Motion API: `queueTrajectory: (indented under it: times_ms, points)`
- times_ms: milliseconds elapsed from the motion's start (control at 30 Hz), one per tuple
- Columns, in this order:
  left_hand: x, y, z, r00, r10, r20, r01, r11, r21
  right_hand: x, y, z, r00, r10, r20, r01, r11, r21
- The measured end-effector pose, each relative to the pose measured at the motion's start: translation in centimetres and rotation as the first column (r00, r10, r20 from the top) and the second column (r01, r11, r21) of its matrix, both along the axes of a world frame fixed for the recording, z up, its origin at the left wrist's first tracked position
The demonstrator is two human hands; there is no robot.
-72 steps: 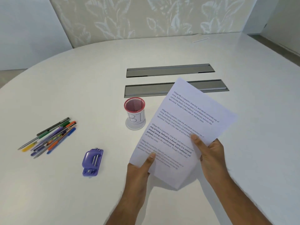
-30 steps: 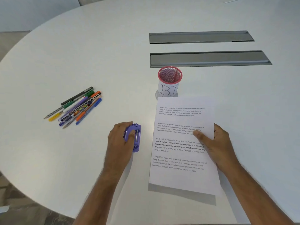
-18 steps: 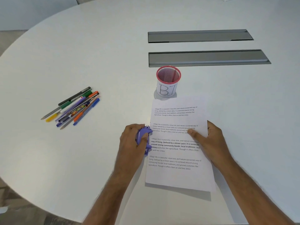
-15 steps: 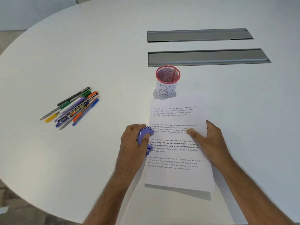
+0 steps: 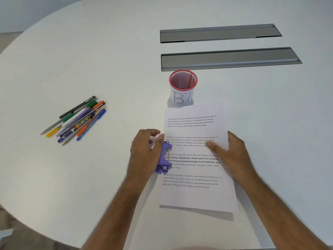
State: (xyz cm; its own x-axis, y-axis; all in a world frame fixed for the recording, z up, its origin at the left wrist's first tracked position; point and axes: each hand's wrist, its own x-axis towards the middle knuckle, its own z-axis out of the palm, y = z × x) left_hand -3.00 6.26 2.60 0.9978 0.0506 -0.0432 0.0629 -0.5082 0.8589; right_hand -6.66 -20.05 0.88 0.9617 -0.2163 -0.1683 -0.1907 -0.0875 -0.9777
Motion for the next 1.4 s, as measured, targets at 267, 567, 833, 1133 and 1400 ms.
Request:
queueTrajectory:
  times_ms: [267, 567, 833, 1133, 1400]
  points:
    - [3.0, -2.3, -0.7, 1.000, 0.012, 0.019, -0.015, 0.980, 0.201, -0.2, 0.0, -0.2, 1.000, 0.002, -0.008, -0.002, 1.000, -0.030]
    - [3.1, -2.3, -1.2, 0.998, 0.003, 0.060, -0.023, 0.942, 0.334, -0.3, 0.2, -0.3, 1.000, -0.010, -0.008, 0.010, 0.999, -0.051]
    - [3.3, -2.0, -1.8, 0.993, -0.054, 0.106, 0.002, 0.900, 0.437, -0.4, 0.4, -0.1, 1.000, -0.021, -0.019, 0.020, 0.997, -0.076]
    - [3.1, -1.7, -1.8, 0.983, -0.080, 0.168, -0.022, 0.848, 0.529, -0.4, 0.4, -0.2, 0.999, -0.027, -0.022, 0.025, 0.997, -0.075]
    - [3.1, -1.9, -2.1, 0.987, -0.016, 0.159, -0.061, 0.883, 0.466, -0.4, 0.5, 0.0, 1.000, -0.015, -0.008, 0.014, 0.997, -0.081]
